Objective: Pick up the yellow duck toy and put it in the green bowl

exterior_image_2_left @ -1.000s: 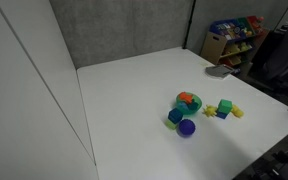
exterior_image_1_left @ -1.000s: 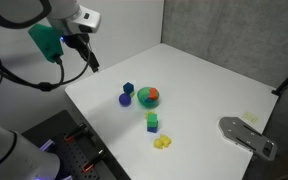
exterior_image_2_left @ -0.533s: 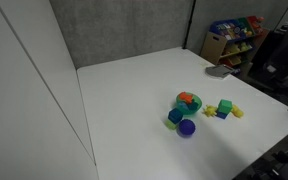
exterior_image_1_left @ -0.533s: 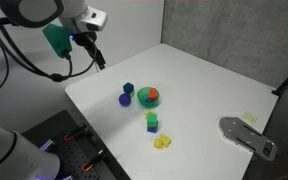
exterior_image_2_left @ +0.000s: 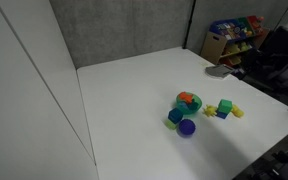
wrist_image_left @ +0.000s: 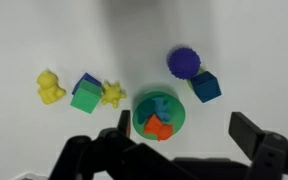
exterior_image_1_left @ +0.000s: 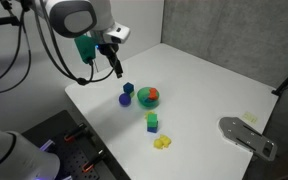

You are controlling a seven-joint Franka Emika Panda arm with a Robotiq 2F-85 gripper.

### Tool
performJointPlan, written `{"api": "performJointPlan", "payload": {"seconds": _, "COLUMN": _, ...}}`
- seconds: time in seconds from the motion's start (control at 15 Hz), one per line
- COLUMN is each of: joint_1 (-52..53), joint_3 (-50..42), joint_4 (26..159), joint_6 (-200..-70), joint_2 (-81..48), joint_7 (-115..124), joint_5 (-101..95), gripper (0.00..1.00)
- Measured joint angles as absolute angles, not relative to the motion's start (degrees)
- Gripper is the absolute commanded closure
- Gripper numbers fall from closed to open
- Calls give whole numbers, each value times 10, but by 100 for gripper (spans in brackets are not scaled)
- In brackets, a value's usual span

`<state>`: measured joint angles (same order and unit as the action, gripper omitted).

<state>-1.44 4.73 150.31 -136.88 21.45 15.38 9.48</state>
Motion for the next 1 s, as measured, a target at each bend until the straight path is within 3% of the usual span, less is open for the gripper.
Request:
{"api": "performJointPlan", "payload": {"seconds": 0.47, "joint_1": -90, "joint_3": -6, "joint_4": 1424, "joint_6": -1372, "joint_2": 81, "joint_7": 192, "joint_5": 5, "gripper": 0}}
{"api": "performJointPlan", "payload": {"seconds": 1.0, "joint_1": -105, "joint_3": -76, "joint_4": 1376, "joint_6": -1447, "joint_2": -56, "joint_7": 222, "joint_5": -33, "gripper": 0}}
